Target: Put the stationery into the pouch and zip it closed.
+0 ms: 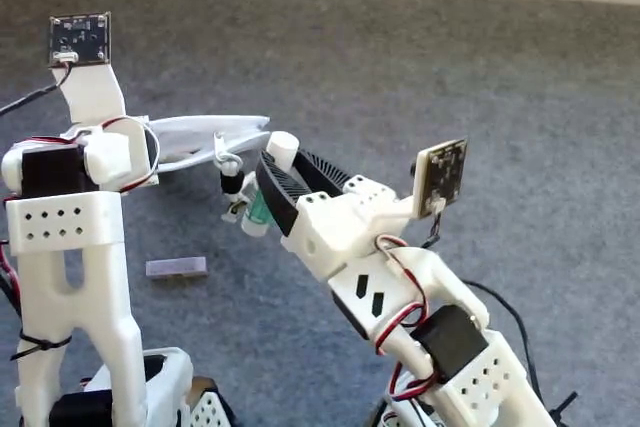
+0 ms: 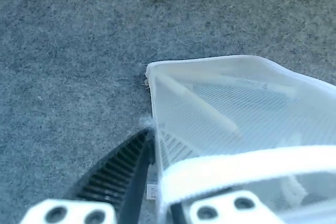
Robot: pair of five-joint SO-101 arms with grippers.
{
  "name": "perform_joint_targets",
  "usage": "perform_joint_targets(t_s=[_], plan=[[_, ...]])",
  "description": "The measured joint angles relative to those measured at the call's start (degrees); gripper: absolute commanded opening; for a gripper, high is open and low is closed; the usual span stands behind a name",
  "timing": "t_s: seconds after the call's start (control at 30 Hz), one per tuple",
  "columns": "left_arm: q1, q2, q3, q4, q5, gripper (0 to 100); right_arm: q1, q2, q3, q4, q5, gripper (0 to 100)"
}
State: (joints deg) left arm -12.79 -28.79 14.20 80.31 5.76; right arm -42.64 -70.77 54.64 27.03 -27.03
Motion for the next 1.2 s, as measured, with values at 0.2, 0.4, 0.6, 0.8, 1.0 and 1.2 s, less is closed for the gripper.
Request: perform_joint_targets(t_s=[0.2, 0.4, 0.6, 0.8, 1.0, 1.2], plan=[[2.02, 0.00, 0.18, 0.00, 0.00, 1, 0.09, -0.35, 0.79, -2.37, 0.00, 0.5], [3.69, -3.25, 2.90, 0.00, 0.00, 1, 2.46, -0.35, 0.79, -2.46, 0.00, 0.5], [3.96, -5.80, 5.54, -0.09, 0.00, 1, 2.46, -5.27, 0.79, -3.52, 0.00, 0.5], [3.96, -5.89, 5.54, -0.18, 0.00, 1, 2.02, -11.16, 0.79, -11.96, 0.00, 0.5], [4.04, -5.89, 5.54, -0.18, 0.00, 1, 1.93, -7.21, 4.48, -23.74, 0.00, 0.5], [4.13, -5.89, 5.54, -0.18, 0.00, 1, 1.93, 4.22, 7.47, -40.00, 0.00, 0.5]])
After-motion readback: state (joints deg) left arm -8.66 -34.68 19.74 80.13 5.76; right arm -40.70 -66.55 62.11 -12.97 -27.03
